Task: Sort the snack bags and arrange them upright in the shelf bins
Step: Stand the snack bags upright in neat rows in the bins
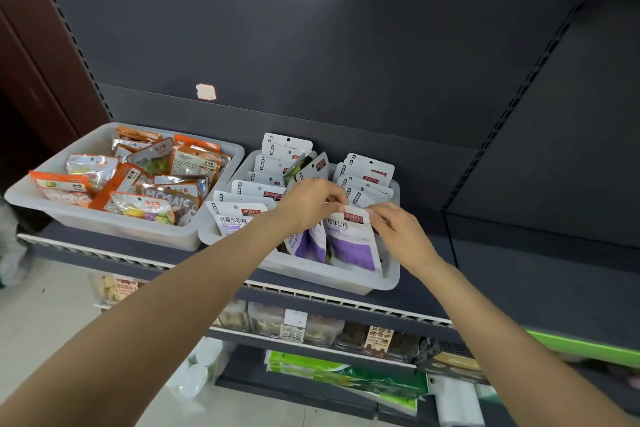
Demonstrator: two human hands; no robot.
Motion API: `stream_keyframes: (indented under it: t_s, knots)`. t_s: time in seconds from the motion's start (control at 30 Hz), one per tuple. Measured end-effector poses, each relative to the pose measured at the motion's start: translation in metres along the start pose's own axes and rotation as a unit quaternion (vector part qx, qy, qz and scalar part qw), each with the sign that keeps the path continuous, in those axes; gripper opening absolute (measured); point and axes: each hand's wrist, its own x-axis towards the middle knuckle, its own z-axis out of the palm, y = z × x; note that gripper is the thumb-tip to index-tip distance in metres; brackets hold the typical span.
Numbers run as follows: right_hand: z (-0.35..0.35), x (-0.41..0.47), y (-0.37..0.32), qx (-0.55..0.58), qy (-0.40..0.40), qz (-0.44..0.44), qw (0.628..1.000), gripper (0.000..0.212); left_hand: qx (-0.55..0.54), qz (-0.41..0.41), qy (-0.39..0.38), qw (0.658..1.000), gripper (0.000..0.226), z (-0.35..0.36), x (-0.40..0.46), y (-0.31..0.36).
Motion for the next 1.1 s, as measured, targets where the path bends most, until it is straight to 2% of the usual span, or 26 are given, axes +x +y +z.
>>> stream_keyframes:
  t_s: [0.1,0.17,0.23,0.27,0.33,0.4,0.47,0.57,0.63,0.7,0.77,0.93,1.0,1.1]
  knots:
    - [-0.004,-0.004,0.002,0.109,0.013,0.061,0.992,0.028,-0.017,-0.012,-0.018,1.0,0.013,0.006,0.008,0.005]
    - [-0.006,-0.005,0.005,0.049,0.022,0.042,0.998,0.018,-0.056,-0.015,-0.017,0.998,0.012,0.01,0.009,0.006]
    - [-0.007,-0.005,0.007,-0.023,0.027,0.038,0.999,0.016,-0.087,-0.022,-0.031,0.995,0.015,0.013,0.006,0.006]
    - [-0.007,-0.005,0.007,-0.033,0.032,0.047,0.998,0.013,-0.081,-0.023,-0.043,0.996,0.017,0.013,0.005,0.005]
    - [-0.006,-0.005,0.004,-0.038,0.045,0.074,0.996,0.008,0.003,-0.017,-0.039,0.999,0.025,0.012,0.004,0.002]
    - [-0.007,-0.004,0.001,-0.05,0.078,0.094,0.991,0.007,0.093,-0.016,0.012,0.995,0.036,0.01,0.003,-0.003]
    - [-0.01,-0.002,-0.003,-0.049,0.108,0.102,0.988,0.01,0.107,-0.039,0.042,0.993,0.041,0.008,-0.001,-0.009]
    - [-0.01,0.002,-0.007,-0.062,0.082,0.105,0.989,0.008,0.08,-0.038,-0.03,0.996,0.03,0.005,-0.007,-0.022]
    - [-0.006,0.004,-0.01,-0.071,0.059,0.107,0.99,0.005,0.08,-0.023,-0.084,0.993,0.033,0.001,-0.013,-0.03]
    - [0.001,0.007,-0.013,-0.077,0.054,0.109,0.99,0.006,0.107,-0.015,-0.09,0.99,0.031,-0.002,-0.016,-0.034]
    - [0.008,0.008,-0.018,-0.083,0.068,0.1,0.989,0.008,0.133,-0.008,-0.062,0.989,0.021,-0.003,-0.016,-0.034]
    - [0.02,0.008,-0.03,0.005,0.11,0.11,0.988,0.018,-0.05,-0.022,0.02,0.998,0.012,-0.004,-0.019,-0.026]
    - [0.027,0.007,-0.036,0.058,0.082,0.114,0.988,0.017,-0.122,-0.074,0.018,0.99,0.015,-0.006,-0.023,-0.024]
    - [0.042,0.004,-0.05,0.164,-0.009,0.14,0.976,0.02,-0.211,-0.148,-0.016,0.966,0.018,0.0,-0.026,-0.025]
